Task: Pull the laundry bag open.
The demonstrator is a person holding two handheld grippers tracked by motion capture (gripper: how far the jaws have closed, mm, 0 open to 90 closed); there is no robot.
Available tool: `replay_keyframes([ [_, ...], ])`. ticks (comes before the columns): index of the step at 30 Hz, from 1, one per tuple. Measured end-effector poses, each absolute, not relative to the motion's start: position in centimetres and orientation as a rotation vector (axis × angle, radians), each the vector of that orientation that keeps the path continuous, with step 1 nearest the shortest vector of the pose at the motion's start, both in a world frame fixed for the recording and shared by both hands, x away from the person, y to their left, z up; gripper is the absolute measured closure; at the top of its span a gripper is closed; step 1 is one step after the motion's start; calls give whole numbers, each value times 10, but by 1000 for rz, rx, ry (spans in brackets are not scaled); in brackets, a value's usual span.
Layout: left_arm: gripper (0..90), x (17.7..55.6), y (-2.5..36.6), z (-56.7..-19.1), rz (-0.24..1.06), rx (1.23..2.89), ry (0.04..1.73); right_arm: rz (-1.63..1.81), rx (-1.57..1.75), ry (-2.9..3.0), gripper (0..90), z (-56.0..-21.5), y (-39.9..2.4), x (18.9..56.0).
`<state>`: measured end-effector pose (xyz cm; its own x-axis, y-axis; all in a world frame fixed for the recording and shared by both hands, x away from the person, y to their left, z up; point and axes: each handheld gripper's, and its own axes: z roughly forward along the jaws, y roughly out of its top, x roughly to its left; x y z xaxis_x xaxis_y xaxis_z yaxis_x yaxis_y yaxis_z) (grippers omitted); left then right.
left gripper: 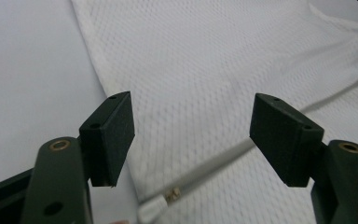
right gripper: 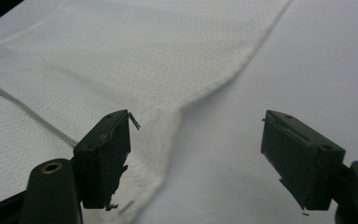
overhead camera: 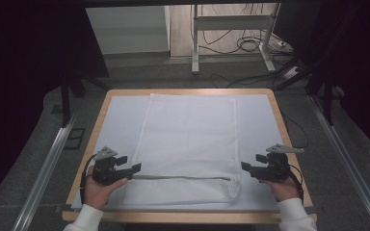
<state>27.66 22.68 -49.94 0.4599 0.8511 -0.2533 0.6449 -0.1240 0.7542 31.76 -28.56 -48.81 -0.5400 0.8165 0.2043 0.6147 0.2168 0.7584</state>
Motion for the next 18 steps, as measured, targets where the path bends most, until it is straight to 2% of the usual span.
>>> replay_keyframes([
  [5, 288, 290, 227, -502, 304, 1852, 1250, 1180, 1355, 2237, 233, -495, -296, 322],
  [18, 285, 283, 234, -507, 300, 1860, 1261, 1152, 1289, 2292, 233, -501, -282, 324],
])
